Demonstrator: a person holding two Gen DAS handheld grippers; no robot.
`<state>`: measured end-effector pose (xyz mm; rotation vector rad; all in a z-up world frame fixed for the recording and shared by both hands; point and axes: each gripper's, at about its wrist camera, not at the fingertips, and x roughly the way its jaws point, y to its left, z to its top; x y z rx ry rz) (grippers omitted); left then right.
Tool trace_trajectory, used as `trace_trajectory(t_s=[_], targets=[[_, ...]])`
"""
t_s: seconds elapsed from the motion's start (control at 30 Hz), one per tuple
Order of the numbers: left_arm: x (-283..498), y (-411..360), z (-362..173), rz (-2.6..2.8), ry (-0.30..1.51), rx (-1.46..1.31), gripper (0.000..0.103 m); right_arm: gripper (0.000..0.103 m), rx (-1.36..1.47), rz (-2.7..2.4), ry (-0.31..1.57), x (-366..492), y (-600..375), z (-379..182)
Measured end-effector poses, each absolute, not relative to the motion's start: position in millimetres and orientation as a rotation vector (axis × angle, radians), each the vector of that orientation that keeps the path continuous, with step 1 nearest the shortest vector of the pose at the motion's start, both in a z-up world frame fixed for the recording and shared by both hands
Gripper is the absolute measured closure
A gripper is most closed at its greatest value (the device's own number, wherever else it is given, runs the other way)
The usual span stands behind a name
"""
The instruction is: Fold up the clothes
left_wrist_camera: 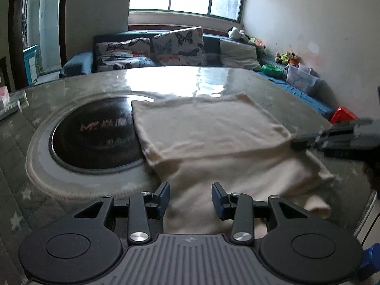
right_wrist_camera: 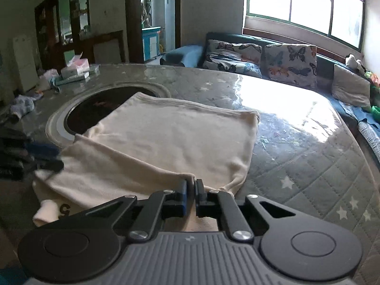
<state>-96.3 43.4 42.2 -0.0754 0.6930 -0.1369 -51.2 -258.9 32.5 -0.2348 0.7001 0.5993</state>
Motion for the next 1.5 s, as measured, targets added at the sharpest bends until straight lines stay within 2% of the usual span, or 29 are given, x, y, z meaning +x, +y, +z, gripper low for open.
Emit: trace_trajectory(t_s=[0.13, 0.33, 0.57, 0.87, 1.03, 1.3, 1.43, 1.5], targets=[[-84, 42, 49, -0.145, 0.672, -0.077, 0.061, 0.091, -0.268, 0.585, 0.714, -50, -256, 25], [-66, 40, 40, -0.164, 0.69, -0.062, 0.061, 0.09, -0.275, 0.658, 0.668, -65, -256, 43], [-67, 38, 30, -0.165, 0.71, -0.015, 0.061, 0.087, -0.349, 0.739, 0.746, -81, -258, 27], [-118, 26, 45, -0.301, 0.694, 0.097, 0.06, 0.086, -0.375, 0.77, 0.731, -92, -263, 28], [-154, 11, 45, -0.391, 0.678, 0.219, 0.053, 0.082, -0.353, 0.775, 0.726, -95, -270, 36], [-159, -16, 25, -0.394, 0.638, 0.362, 0.053, 0.079, -0.331, 0.738, 0.748, -98, -284, 32], [-153, -20, 20, -0.393, 0.624, 0.387, 0.055, 0.072, -0.369, 0.742, 0.718, -106, -288, 40], [-151, -22, 18, -0.399, 0.619, 0.392, 0.063, 0.068, -0.392, 0.747, 0.703, -110, -289, 43]])
